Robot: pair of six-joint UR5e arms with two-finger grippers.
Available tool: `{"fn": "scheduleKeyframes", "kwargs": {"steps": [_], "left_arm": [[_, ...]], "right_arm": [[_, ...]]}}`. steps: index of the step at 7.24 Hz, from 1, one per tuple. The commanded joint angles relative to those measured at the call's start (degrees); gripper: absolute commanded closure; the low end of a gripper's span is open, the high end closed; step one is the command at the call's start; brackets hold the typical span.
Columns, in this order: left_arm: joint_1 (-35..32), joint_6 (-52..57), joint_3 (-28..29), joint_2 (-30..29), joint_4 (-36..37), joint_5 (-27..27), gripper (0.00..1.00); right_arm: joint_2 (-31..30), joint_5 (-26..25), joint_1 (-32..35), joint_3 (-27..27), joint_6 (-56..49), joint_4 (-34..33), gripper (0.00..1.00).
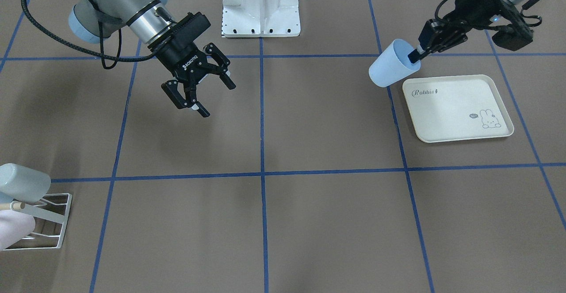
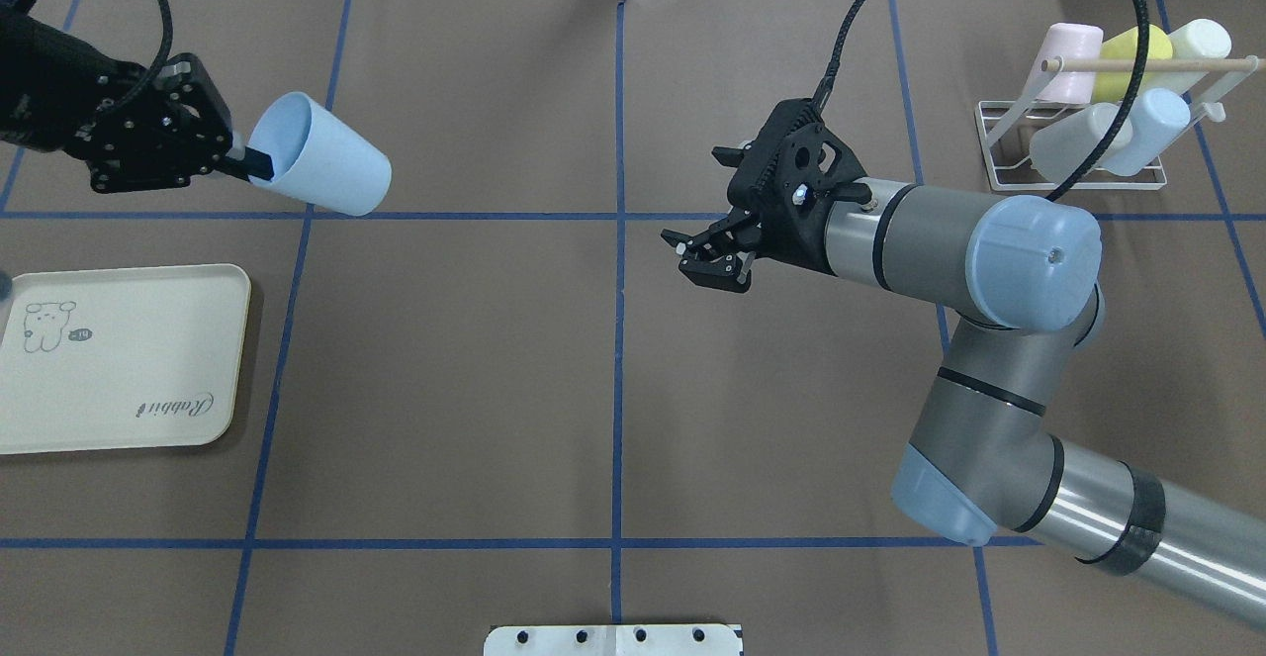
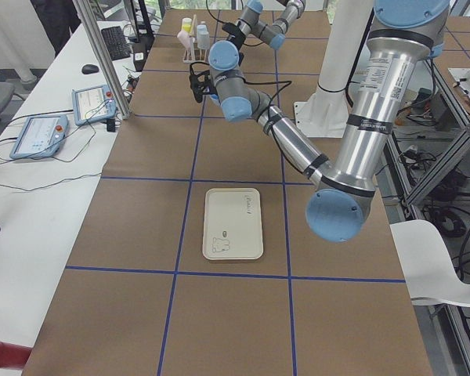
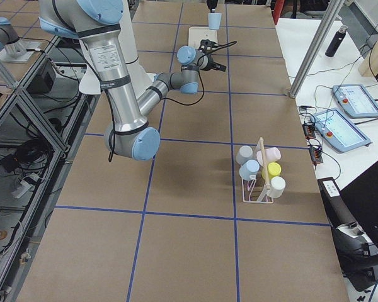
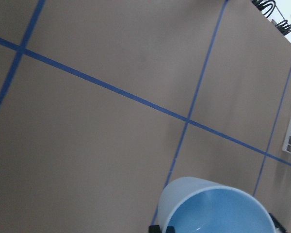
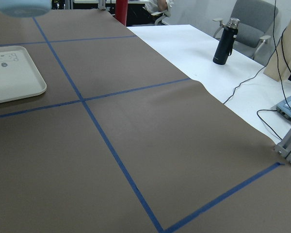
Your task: Transfer IKEA cup to right arm and place on rack
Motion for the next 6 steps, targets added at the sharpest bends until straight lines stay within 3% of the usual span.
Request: {"fn": "scheduleKeyframes", "kwargs": {"steps": [1, 3, 6], "left_arm": [[3.5, -8.1, 0.5, -7.1, 0.0, 0.4, 1.00], [6.3, -8.7, 4.3, -12.4, 0.2, 0.6, 1.00], [7.6, -8.8, 5.9, -15.1, 0.4, 0.7, 1.00]], "right_arm": [[1.2, -0.8, -1.3, -1.2, -6.0, 4.8, 0.01], [1.2, -5.7, -4.1, -1.2, -7.2, 12.6, 0.01], [1.7, -6.2, -5.1, -1.1, -7.2, 13.6, 0.01]]}}
